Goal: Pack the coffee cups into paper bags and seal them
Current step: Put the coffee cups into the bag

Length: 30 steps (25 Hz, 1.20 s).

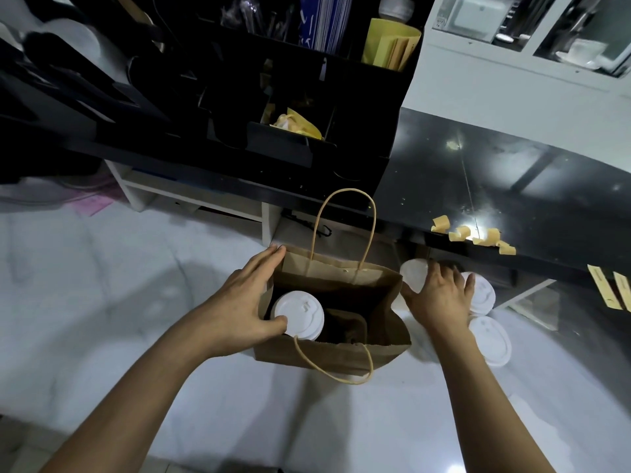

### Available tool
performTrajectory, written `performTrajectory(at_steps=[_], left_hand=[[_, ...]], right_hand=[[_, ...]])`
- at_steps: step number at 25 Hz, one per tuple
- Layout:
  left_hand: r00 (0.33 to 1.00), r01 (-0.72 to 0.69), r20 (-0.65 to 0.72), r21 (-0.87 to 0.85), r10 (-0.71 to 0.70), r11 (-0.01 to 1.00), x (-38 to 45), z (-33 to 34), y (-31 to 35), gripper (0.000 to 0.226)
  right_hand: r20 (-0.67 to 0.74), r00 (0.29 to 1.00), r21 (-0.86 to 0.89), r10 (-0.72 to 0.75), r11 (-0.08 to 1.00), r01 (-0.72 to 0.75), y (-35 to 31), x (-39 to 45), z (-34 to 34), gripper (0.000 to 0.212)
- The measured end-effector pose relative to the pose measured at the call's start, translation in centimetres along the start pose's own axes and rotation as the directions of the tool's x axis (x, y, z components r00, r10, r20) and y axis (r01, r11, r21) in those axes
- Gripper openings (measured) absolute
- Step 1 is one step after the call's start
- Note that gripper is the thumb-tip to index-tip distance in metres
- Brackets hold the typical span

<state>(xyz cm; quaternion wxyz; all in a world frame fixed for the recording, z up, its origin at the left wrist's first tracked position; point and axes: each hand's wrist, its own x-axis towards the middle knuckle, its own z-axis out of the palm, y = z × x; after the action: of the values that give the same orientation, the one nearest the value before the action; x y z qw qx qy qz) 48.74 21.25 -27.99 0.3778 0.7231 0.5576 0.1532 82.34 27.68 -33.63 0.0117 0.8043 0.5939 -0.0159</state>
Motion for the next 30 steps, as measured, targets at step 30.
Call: performTrajectory(at_steps=[30], left_hand=[[1.000,-0.020,0.009,0.062,0.020,0.998,0.3,0.4,-0.8,0.107]], right_hand=[[-0.294,0.945,0.562,0.146,0.826,0.048,0.1,-9.4,-9.1,0.076]])
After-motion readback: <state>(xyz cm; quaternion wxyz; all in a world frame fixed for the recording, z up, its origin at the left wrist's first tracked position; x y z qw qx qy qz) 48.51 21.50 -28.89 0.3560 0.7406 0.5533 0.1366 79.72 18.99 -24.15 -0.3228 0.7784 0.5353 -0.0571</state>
